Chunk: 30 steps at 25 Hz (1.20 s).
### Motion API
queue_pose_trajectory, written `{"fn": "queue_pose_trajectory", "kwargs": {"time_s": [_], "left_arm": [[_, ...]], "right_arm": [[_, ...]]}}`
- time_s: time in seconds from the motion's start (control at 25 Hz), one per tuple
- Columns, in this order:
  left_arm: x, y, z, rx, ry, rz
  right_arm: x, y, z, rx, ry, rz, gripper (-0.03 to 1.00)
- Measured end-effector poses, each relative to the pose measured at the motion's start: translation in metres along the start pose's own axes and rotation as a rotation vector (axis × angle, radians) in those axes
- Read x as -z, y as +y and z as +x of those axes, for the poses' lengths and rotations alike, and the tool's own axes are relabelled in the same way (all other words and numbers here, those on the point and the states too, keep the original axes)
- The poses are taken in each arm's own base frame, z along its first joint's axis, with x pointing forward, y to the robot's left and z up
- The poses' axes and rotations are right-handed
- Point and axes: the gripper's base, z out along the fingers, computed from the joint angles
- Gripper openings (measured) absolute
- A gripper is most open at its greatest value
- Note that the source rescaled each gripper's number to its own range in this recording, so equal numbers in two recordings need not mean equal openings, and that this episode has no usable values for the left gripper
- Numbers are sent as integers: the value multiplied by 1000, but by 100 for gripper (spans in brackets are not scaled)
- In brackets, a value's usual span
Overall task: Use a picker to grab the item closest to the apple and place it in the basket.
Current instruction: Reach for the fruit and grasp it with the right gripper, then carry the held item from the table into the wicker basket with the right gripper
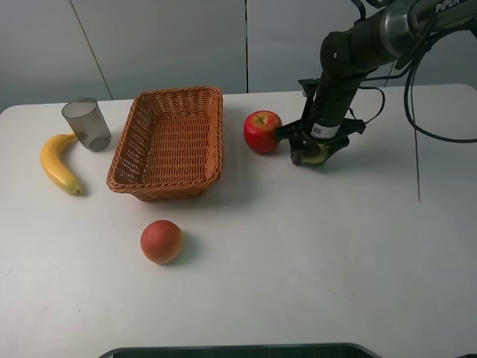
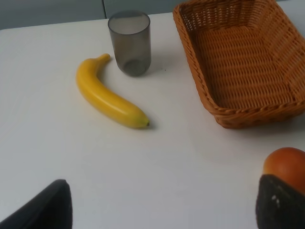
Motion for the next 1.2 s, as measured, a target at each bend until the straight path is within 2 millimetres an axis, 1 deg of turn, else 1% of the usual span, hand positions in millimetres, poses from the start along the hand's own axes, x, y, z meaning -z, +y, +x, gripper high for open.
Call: {"fn": "queue_pose_trajectory", "kwargs": {"time_s": [0.2,0.76,0.88,0.92,1.0,1.12,1.2], "left_arm": [[0,0,0,1,0,0],[0,0,0,1,0,0],[0,0,0,1,0,0],[0,0,0,1,0,0],[0,0,0,1,0,0],[0,0,0,1,0,0],[0,0,0,1,0,0]], "right_arm": [[0,0,0,-24,2,4,4],[0,1,1,-18,8,10,4],[3,-1,2,6,50,38,4],[6,-2,3,20,64,52,4],[16,-3,5,30,77,66,4],[47,0,5,49,43,73,4],[69,5,7,71,11,75,4]]}}
